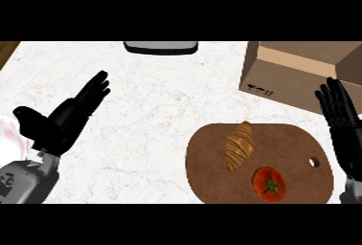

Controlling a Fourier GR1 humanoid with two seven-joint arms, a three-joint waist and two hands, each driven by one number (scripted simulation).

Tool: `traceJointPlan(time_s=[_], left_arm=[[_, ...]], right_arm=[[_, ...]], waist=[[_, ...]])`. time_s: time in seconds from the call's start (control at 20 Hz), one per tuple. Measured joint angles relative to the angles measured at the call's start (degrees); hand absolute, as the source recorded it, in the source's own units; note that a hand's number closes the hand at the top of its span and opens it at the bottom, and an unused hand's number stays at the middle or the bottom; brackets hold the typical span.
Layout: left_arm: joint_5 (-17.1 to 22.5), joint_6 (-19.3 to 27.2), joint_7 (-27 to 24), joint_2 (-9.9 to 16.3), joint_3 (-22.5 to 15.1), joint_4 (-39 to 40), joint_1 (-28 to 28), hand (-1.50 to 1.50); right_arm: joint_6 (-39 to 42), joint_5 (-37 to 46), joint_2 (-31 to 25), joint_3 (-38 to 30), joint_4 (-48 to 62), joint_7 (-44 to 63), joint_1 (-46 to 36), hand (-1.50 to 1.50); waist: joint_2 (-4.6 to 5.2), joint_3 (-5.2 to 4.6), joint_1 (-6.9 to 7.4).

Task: Pick the tomato from the cutting board and place it in the cardboard box

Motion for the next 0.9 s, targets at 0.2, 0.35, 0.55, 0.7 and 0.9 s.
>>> traceJointPlan(time_s=[0.2,0.35,0.55,0.7,0.9], left_arm=[[-2.7,-0.3,-3.4,1.8,1.4,0.6,1.0,0.00],[-5.8,0.4,-5.9,4.2,2.5,0.6,1.5,0.00],[-8.3,0.4,-9.7,5.0,2.6,0.9,3.5,0.00],[-9.4,0.0,-11.7,4.5,2.4,1.5,3.6,0.00],[-10.4,-0.7,-13.1,3.9,2.3,1.8,3.5,0.00]], right_arm=[[-4.4,3.4,-1.5,-2.6,-9.6,1.1,2.7,-1.50],[-7.5,7.6,-5.2,-7.4,-16.3,1.6,5.6,-1.50],[-10.1,13.4,-6.5,-11.9,-26.3,2.9,17.0,-1.50],[-10.4,18.4,-5.5,-13.3,-32.5,-0.9,25.8,-1.50],[-9.7,25.2,-5.1,-13.6,-37.8,-5.8,34.8,-1.50]], waist=[[-1.21,0.93,-2.01],[-2.28,0.99,-4.67],[-2.23,1.28,-5.82],[-1.86,1.47,-5.11],[-1.51,1.57,-3.89]])
